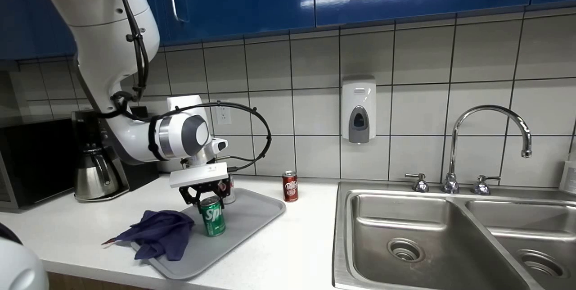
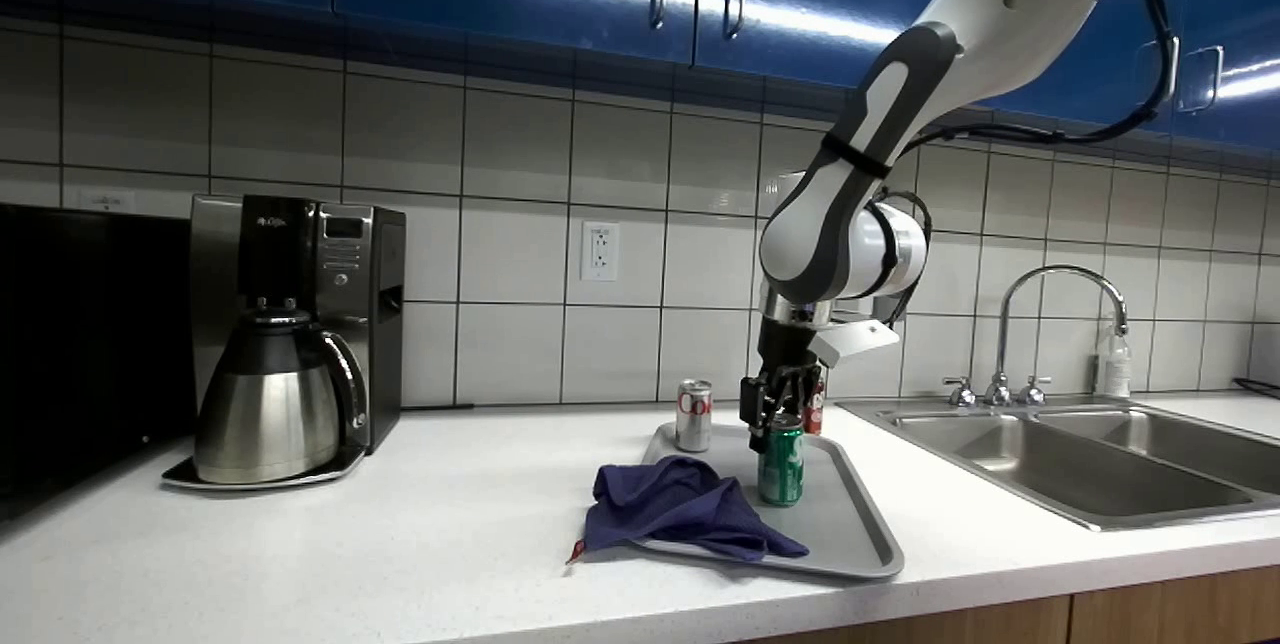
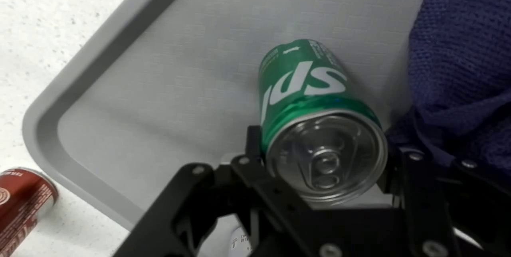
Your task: Remove the green and grey cans from the tray
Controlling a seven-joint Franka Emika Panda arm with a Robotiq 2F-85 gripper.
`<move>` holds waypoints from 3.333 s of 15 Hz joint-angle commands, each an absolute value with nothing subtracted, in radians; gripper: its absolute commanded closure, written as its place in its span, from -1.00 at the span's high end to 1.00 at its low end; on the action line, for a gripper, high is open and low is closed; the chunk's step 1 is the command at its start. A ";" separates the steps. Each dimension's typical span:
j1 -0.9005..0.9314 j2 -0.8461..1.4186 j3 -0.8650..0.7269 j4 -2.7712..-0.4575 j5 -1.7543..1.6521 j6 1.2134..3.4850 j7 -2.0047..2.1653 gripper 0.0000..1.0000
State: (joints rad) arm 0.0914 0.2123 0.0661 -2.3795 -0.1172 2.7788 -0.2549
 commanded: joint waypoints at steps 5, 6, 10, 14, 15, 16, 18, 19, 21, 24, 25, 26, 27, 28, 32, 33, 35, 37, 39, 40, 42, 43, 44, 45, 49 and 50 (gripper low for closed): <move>0.058 0.145 0.086 -2.402 -0.100 2.778 -0.284 -0.24; 0.056 0.137 0.087 -2.405 -0.096 2.780 -0.287 -0.24; 0.048 0.107 0.084 -2.415 -0.079 2.785 -0.290 -0.24; 0.039 0.079 0.073 -2.431 -0.070 2.788 -0.279 -0.24; 0.036 0.072 0.070 -2.436 -0.069 2.788 -0.275 -0.24; 0.034 0.065 0.065 -2.443 -0.070 2.788 -0.268 -0.24; 0.031 0.052 0.055 -2.454 -0.080 2.788 -0.252 -0.24; 0.028 0.045 0.049 -2.461 -0.084 2.787 -0.251 -0.24; 0.018 0.032 0.037 -2.476 -0.085 2.787 -0.270 -0.24; 0.003 0.008 0.018 -2.497 -0.075 2.791 -0.290 -0.24; -0.004 0.001 0.011 -2.504 -0.072 2.792 -0.298 -0.24; -0.009 -0.006 0.005 -2.510 -0.070 2.792 -0.302 -0.24; -0.015 -0.013 -0.002 -2.516 -0.064 2.792 -0.310 -0.24; -0.019 -0.018 -0.009 -2.520 -0.066 2.791 -0.311 -0.24; -0.037 -0.035 -0.039 -2.538 -0.076 2.790 -0.312 -0.24; -0.042 -0.037 -0.046 -2.540 -0.075 2.788 -0.314 -0.24; -0.049 -0.037 -0.059 -2.544 -0.079 2.788 -0.312 -0.24; -0.056 -0.034 -0.070 -2.546 -0.082 2.787 -0.309 -0.24; -0.061 -0.029 -0.079 -2.547 -0.083 2.786 -0.308 -0.24; -0.062 -0.026 -0.083 -2.548 -0.088 2.786 -0.304 -0.24; -0.066 -0.020 -0.088 -2.549 -0.093 2.787 -0.301 -0.24; -0.067 -0.017 -0.090 -2.550 -0.094 2.789 -0.299 -0.24; -0.068 -0.015 -0.092 -2.551 -0.094 2.790 -0.300 -0.24; -0.069 -0.011 -0.093 -2.551 -0.097 2.792 -0.297 -0.24; -0.074 0.010 -0.098 -2.549 -0.097 2.805 -0.295 -0.24; -0.075 0.016 -0.100 -2.549 -0.095 2.806 -0.297 -0.24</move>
State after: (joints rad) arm -0.0565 0.0143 -0.1001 -2.5446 -0.0894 2.7843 -0.2796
